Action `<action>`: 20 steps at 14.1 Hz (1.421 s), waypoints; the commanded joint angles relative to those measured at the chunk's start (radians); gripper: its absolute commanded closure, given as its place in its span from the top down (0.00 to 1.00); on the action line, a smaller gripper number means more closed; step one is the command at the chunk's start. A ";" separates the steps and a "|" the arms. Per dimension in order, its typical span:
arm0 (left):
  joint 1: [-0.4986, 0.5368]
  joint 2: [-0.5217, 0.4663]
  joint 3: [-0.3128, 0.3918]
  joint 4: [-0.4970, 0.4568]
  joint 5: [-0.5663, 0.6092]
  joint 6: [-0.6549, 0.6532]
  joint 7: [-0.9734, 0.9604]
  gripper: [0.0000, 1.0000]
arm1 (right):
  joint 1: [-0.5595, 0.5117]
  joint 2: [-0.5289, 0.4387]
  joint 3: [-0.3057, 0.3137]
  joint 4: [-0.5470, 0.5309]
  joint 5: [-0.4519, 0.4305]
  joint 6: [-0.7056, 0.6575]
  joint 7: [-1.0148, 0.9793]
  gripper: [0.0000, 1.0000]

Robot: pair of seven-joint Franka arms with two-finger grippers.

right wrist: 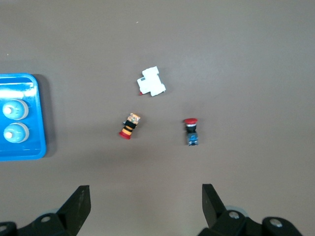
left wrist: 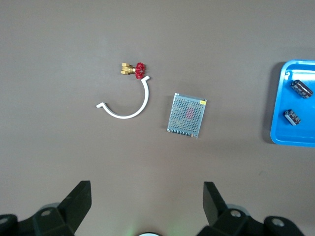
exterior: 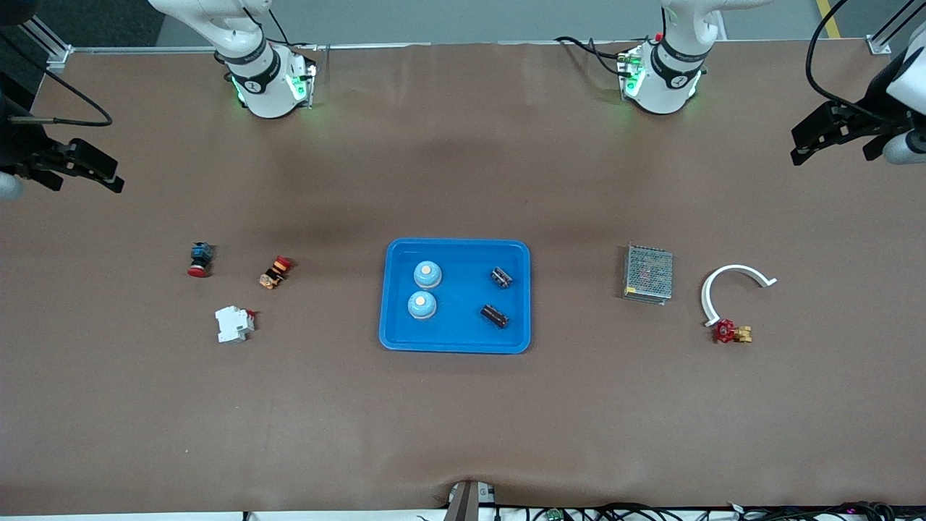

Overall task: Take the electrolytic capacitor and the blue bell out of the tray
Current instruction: 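Reach the left gripper and the right gripper toward the blue tray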

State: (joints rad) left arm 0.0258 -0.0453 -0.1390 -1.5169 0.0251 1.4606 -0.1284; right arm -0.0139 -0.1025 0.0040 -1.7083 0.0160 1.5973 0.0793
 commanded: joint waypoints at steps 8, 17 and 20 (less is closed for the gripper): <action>-0.012 0.133 -0.163 -0.106 -0.053 0.176 -0.210 1.00 | 0.314 0.015 0.005 0.026 0.005 0.021 0.359 1.00; -0.208 0.318 -0.182 -0.252 -0.007 0.525 -0.759 1.00 | 0.561 0.263 0.004 0.044 0.042 0.271 0.567 1.00; -0.288 0.424 -0.182 -0.235 0.038 0.653 -0.962 1.00 | 0.592 0.371 0.004 0.070 0.042 0.318 0.567 1.00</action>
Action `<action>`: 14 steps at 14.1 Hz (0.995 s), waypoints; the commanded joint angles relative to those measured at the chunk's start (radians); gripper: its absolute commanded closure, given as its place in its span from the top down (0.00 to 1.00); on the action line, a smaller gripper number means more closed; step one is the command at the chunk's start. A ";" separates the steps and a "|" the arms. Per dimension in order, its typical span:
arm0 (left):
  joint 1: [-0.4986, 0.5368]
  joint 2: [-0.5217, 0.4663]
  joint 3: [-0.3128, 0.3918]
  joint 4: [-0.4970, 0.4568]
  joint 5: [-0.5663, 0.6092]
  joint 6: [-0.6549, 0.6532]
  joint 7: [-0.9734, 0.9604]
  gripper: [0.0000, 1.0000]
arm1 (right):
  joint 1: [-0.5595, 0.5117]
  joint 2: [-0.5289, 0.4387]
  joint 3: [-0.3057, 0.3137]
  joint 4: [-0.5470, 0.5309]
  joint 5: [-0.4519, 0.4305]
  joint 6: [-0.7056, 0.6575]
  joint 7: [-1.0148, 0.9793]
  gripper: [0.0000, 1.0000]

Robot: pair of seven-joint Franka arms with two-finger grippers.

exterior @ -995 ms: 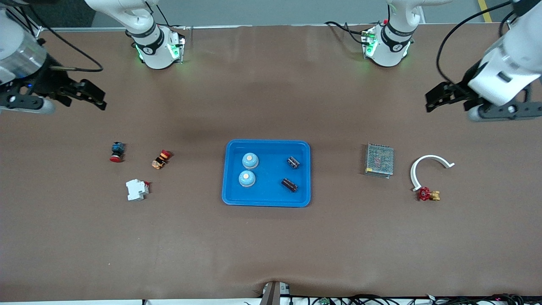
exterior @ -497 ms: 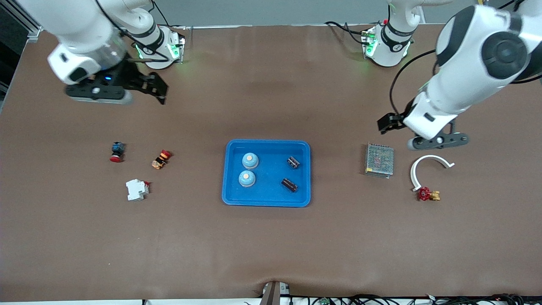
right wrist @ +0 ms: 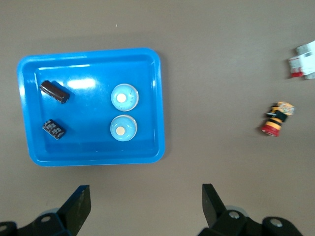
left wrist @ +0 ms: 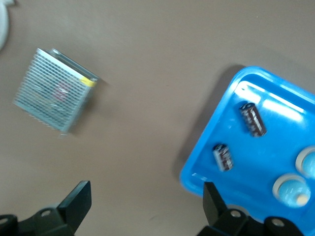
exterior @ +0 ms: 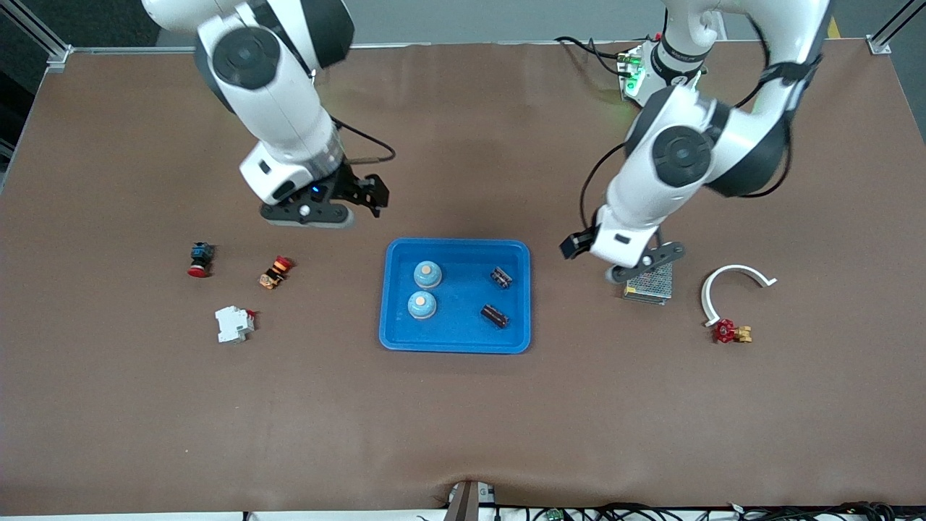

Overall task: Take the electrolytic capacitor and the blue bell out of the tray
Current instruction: 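Reach the left gripper and the right gripper toward the blue tray, then grasp a brown capacitor with the left gripper while the right gripper grasps a dome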

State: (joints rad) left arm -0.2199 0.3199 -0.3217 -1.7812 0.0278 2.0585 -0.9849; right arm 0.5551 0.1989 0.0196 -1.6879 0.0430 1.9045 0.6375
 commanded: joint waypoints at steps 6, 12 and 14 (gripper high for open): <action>-0.133 0.252 0.003 0.143 0.084 0.153 -0.285 0.94 | 0.071 0.226 -0.012 0.048 0.050 0.171 -0.004 1.00; -0.174 0.366 0.012 0.148 0.087 0.316 -0.400 0.78 | 0.089 0.329 -0.012 0.045 0.043 0.281 -0.012 1.00; -0.182 0.387 0.012 0.148 0.087 0.337 -0.412 0.70 | 0.098 0.358 -0.013 0.045 0.043 0.311 -0.012 1.00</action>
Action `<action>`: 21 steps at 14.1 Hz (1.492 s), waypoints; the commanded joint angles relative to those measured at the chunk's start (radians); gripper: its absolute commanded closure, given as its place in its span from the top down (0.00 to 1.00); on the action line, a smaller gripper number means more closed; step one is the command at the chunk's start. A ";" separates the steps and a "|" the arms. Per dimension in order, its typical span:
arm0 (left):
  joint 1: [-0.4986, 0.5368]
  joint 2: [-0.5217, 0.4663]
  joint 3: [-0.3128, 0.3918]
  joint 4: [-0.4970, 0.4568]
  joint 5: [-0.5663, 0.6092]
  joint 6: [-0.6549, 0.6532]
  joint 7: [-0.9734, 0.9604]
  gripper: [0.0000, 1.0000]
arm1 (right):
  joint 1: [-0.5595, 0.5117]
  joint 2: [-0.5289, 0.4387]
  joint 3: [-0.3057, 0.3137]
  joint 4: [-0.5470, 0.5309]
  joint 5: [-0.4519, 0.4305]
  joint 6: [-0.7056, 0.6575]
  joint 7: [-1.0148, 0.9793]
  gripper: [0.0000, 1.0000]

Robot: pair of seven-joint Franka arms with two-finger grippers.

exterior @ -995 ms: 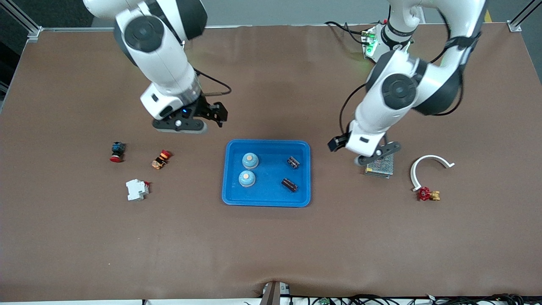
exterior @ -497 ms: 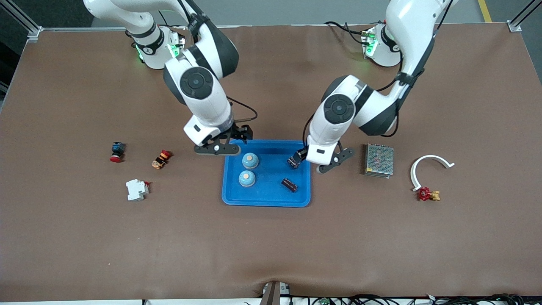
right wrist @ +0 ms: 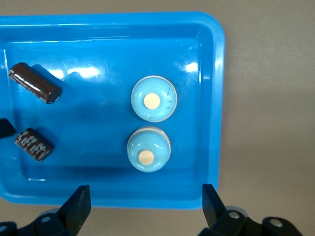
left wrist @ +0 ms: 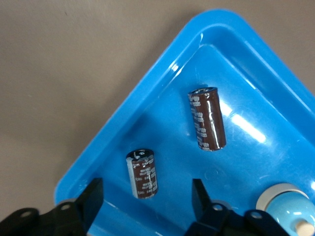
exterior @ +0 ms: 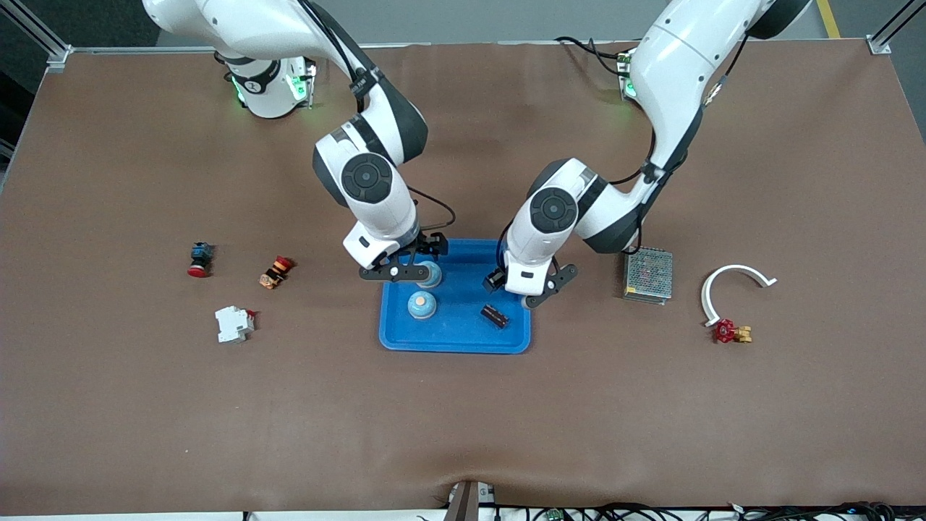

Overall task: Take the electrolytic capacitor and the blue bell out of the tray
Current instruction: 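Grasp a brown capacitor with the left gripper while the right gripper grasps a dome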

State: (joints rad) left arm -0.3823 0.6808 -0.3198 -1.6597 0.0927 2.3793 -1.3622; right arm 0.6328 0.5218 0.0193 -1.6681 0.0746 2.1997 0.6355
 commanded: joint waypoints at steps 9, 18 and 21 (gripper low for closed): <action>-0.030 0.089 0.010 0.026 0.022 0.020 -0.080 0.56 | 0.024 0.115 -0.013 0.024 0.005 0.087 -0.016 1.00; -0.017 0.033 0.013 0.049 0.044 -0.020 -0.071 0.00 | 0.036 0.171 -0.015 0.019 -0.021 0.152 -0.008 1.00; 0.014 -0.001 0.013 0.119 0.076 -0.133 -0.063 0.00 | 0.039 0.196 -0.013 0.019 -0.019 0.170 0.000 1.00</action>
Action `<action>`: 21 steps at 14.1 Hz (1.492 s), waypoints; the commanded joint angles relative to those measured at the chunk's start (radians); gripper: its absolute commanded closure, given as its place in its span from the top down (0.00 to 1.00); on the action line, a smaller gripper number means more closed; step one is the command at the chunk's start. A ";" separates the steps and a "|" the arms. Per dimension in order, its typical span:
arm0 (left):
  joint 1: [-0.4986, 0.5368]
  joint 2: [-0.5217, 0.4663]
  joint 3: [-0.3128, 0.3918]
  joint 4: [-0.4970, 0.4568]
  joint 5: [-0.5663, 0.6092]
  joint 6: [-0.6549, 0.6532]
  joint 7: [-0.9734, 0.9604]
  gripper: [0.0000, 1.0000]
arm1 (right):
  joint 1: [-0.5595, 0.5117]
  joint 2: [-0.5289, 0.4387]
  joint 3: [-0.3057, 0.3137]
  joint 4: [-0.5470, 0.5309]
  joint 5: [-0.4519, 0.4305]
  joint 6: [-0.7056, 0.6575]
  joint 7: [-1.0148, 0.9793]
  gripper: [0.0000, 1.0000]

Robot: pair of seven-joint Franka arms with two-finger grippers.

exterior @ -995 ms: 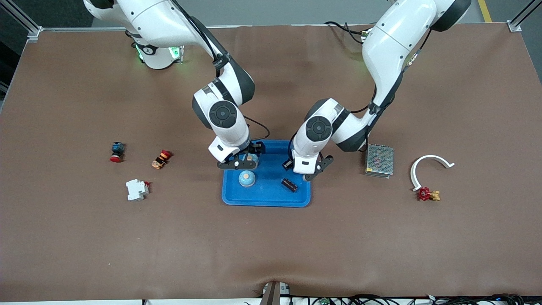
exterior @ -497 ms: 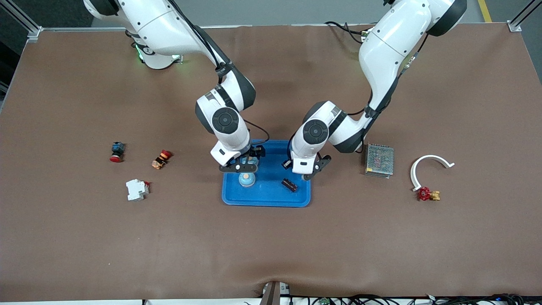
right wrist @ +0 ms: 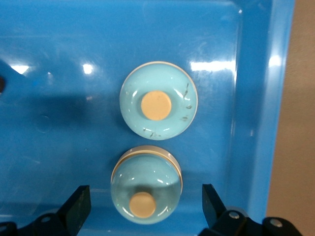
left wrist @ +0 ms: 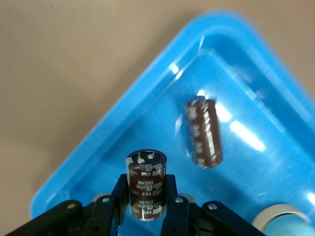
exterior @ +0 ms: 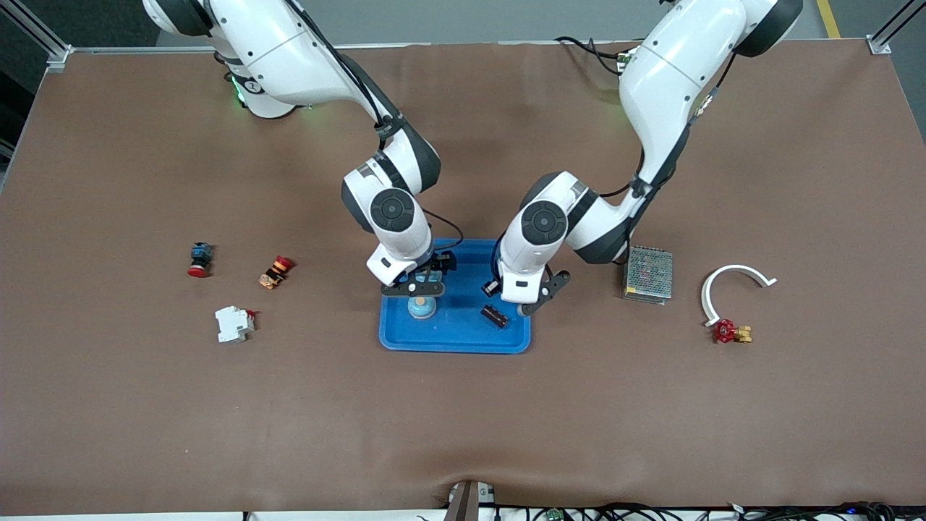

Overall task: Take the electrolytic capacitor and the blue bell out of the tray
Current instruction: 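Carry the capacitor with the left gripper while the right gripper carries the dome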

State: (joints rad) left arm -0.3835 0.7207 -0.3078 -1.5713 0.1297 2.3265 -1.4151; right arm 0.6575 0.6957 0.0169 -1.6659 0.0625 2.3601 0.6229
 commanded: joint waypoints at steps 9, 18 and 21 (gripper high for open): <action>0.218 -0.204 -0.016 0.031 0.028 -0.321 0.269 0.00 | 0.022 0.036 -0.011 0.015 0.000 0.010 0.024 1.00; 0.417 -0.286 -0.014 -0.019 0.027 -0.495 0.520 0.00 | 0.030 0.041 -0.012 0.015 -0.001 0.010 0.024 1.00; 0.491 -0.310 -0.013 -0.074 0.030 -0.495 0.619 0.00 | 0.028 0.041 -0.012 0.017 0.000 0.011 0.026 0.77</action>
State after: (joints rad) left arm 0.0629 0.4651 -0.3111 -1.5730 0.1595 1.8355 -0.8502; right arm 0.6715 0.7252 0.0166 -1.6656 0.0626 2.3708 0.6294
